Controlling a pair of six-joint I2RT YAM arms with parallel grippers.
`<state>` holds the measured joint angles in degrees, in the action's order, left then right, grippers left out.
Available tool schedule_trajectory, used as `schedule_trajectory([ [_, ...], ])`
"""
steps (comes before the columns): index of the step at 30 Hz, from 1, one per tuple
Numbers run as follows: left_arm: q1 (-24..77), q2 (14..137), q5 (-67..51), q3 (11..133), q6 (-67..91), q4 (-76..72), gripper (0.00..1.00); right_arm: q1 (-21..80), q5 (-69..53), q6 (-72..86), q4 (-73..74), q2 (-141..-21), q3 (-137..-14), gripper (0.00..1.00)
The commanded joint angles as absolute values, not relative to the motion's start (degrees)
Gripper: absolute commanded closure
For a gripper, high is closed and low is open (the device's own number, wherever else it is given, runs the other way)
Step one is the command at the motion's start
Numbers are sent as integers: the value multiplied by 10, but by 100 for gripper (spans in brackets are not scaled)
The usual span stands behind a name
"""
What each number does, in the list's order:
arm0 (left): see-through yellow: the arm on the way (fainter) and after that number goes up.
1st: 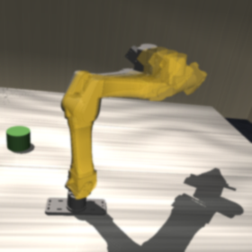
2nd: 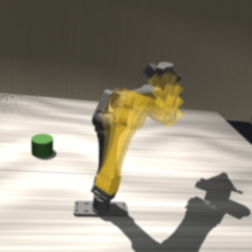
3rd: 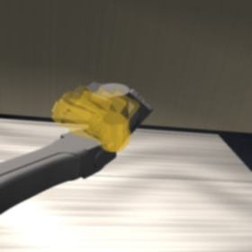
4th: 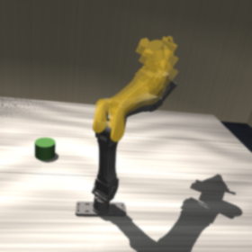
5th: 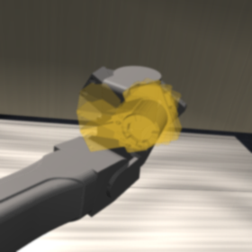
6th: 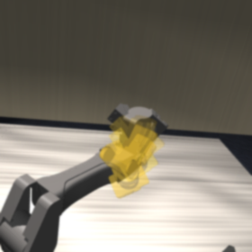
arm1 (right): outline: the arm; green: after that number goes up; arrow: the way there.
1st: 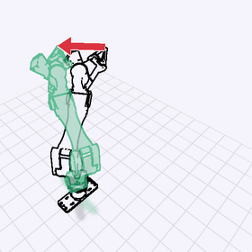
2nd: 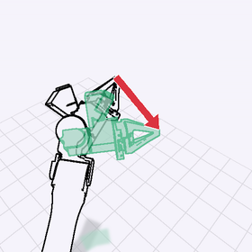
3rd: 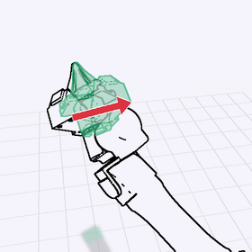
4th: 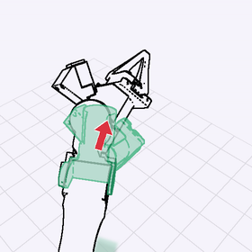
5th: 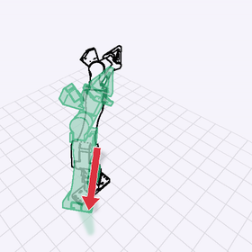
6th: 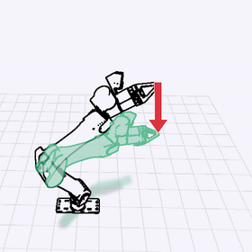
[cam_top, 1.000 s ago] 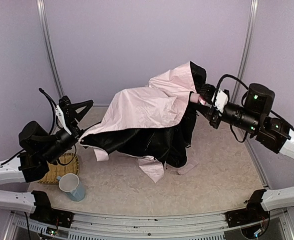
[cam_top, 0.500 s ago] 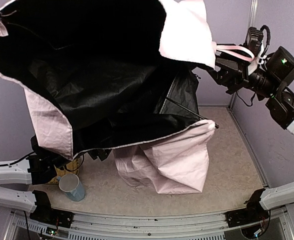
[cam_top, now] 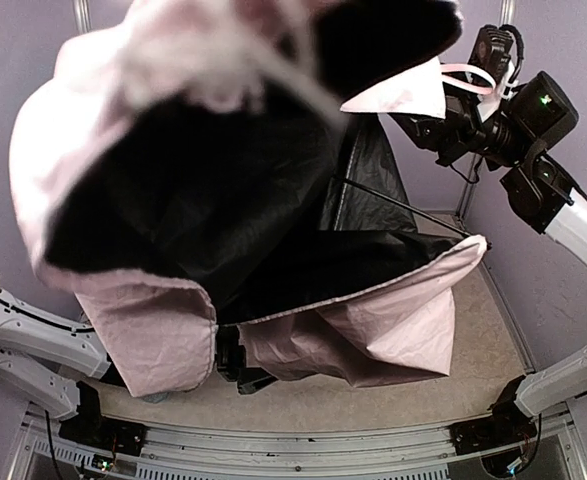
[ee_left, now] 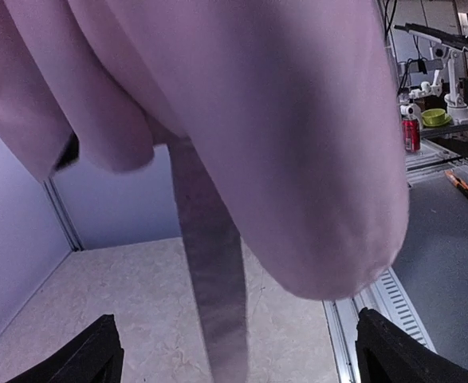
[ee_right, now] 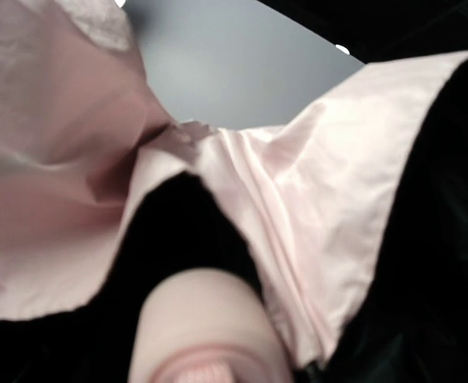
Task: Put away the umbrella
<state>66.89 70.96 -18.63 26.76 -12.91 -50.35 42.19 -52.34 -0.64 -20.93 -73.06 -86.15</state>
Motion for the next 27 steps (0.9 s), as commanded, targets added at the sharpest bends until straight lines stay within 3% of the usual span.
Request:
schedule_trajectory([
  [1,669,790,-181,305,-134,-616,2,420,-523,23,-265,-726,-893,100],
  [10,667,945,-193,383,-102,-693,9,421,-511,17,-262,-709,-876,100],
  [12,667,961,-209,388,-95,-709,23,421,-511,16,-261,-703,-873,100],
  [20,682,953,-311,334,-22,-800,100,420,-464,13,-251,-676,-861,100],
  [27,744,879,-265,262,-43,-769,100,417,-251,44,-252,-662,-845,100],
])
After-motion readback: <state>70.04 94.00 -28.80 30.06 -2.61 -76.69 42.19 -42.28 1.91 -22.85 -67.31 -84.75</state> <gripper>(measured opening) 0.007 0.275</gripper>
